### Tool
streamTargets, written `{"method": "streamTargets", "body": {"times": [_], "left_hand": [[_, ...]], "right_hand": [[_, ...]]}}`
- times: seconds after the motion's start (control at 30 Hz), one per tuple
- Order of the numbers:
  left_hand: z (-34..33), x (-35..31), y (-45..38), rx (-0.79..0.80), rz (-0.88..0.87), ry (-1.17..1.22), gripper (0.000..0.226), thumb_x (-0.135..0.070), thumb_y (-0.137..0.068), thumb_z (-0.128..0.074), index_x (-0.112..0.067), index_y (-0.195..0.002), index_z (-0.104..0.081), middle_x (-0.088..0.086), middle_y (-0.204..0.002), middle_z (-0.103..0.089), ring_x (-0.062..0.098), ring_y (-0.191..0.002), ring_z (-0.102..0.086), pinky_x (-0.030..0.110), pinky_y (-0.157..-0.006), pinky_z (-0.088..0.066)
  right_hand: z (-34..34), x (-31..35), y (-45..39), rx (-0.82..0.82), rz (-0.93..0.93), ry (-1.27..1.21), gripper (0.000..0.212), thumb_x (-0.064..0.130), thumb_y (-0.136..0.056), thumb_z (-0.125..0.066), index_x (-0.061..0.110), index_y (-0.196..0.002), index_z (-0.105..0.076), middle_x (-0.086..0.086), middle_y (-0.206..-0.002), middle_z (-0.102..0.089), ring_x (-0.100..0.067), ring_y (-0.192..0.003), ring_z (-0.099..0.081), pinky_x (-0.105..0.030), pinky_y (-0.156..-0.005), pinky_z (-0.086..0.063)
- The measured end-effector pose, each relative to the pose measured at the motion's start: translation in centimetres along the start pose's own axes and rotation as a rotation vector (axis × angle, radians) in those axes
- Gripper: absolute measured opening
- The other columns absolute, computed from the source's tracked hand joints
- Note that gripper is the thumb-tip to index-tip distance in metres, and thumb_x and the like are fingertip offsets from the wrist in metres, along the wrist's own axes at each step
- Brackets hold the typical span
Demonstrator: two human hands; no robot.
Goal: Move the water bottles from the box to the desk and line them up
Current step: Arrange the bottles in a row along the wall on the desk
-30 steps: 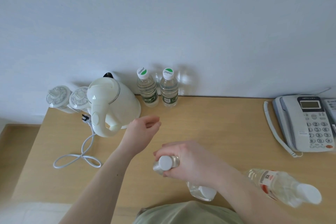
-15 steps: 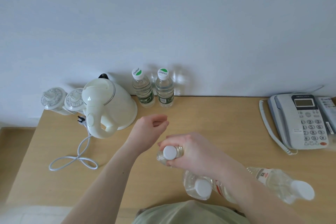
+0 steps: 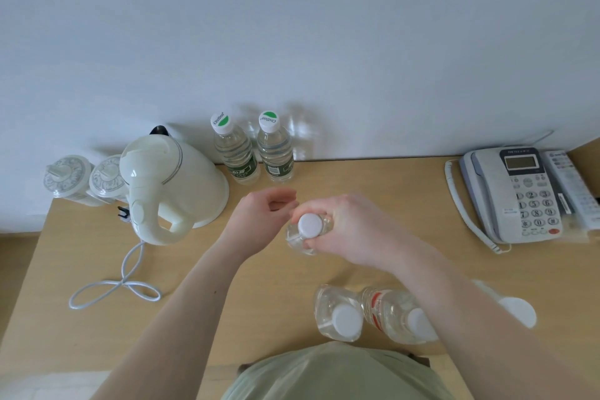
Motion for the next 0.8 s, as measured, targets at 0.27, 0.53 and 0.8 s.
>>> {"method": "streamTargets", "body": {"times": [0.27, 0.53, 0.8], "left_hand": [[0.2, -0.7, -1.0, -0.040, -0.029, -0.005, 0.023, -0.028, -0.094, -0.068, -0.027, -0.117, -0.074, -0.021, -0.101, -0.074, -0.015, -0.093, -0.064, 0.003, -0.076, -0.042], [0.4, -1.5, -1.9, -0.053, -0.055, -0.016, 0.022, -0.028, -0.096, -0.066, -0.028, -0.116, -0.073, -0.022, -0.101, -0.074, -0.014, -0.093, -0.064, 0.000, -0.072, -0.043], [0.7, -2.8, -3.1, -0.064, -0.069, 0.000, 0.020, -0.027, -0.096, -0.066, -0.030, -0.114, -0.073, -0.023, -0.101, -0.073, -0.012, -0.094, -0.064, 0.005, -0.078, -0.044]], "right_hand": [[2.5, -1.7, -1.6, -0.091, -0.021, -0.019, 0.034, 0.028, -0.076, -0.084, 0.041, -0.105, -0.073, 0.023, -0.088, -0.068, 0.016, -0.072, -0.055, -0.007, -0.063, -0.037], [4.9, -3.0, -4.0, -0.179, -0.037, -0.107, 0.035, 0.025, -0.075, -0.086, 0.040, -0.105, -0.074, 0.020, -0.103, -0.072, 0.002, -0.091, -0.065, -0.018, -0.078, -0.051], [6.3, -4.0, -6.9, -0.208, -0.019, -0.087, 0.036, 0.024, -0.074, -0.086, 0.034, -0.107, -0.075, 0.017, -0.107, -0.072, -0.003, -0.103, -0.064, -0.022, -0.085, -0.051]]}}
Point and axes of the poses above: each hand's wrist, its own y-axis away from the middle knuckle, its own z-axis out of the back of the hand, x = y × z, the point moved 1 cm from there along -y, towards the middle knuckle
